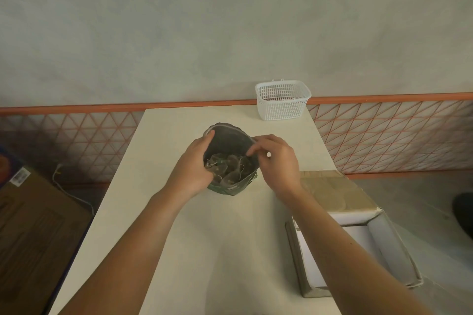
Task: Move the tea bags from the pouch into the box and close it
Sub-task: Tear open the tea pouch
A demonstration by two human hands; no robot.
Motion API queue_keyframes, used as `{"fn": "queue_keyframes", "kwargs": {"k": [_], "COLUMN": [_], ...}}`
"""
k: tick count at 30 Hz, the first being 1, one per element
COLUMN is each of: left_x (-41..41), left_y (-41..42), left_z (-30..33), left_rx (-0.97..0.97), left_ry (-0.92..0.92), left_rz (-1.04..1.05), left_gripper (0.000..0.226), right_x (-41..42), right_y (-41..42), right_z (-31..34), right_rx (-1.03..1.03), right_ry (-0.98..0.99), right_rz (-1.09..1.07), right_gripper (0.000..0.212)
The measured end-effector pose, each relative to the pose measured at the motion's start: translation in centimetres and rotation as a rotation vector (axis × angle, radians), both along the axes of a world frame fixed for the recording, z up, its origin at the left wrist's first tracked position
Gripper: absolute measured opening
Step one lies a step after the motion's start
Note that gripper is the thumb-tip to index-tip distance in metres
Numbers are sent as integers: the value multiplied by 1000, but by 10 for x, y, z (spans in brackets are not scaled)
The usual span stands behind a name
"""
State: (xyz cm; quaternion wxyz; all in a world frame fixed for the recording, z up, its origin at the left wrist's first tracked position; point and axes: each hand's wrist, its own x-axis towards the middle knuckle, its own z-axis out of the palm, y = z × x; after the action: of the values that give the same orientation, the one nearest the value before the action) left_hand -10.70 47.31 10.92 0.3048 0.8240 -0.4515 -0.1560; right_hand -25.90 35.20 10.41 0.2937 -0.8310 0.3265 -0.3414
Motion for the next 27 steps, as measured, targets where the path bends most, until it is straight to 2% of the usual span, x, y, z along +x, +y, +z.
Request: {"fn": "queue_keyframes", "kwargs": {"k": [4,10,13,16,21,23,27], "left_x": [-1,-15,-18,-19,-21,-23,-27], "left_y": [-4,-6,-6,-6,-7,-8,-11], "left_z": [-7,-6,-15,-25,-26,-22,-13], "left_rx": [-17,18,98,94,-195,-242,-249], "left_ry": [-5,-260,-296,-216,116,212,390], "left_rz": [-46,-34,-54,-68,-21,-19,-49], "left_gripper": [102,106,111,107,87,84,84], "right_x": [0,-4,-5,-6,-6,-5,3], "right_y": [-8,-8,-10,-15,-21,-16,5], "right_z": [2,-6,-19,-26,-23,-21,-23], "right_rx": [-29,-104,-115,-154,-173,-230,-295], "right_ry": [8,-48,-5,71,131,98,28], "right_rz": [-4,-23,3,-20,-99,-147,22], "right_gripper": [29,34,36,36,35,30,16]}}
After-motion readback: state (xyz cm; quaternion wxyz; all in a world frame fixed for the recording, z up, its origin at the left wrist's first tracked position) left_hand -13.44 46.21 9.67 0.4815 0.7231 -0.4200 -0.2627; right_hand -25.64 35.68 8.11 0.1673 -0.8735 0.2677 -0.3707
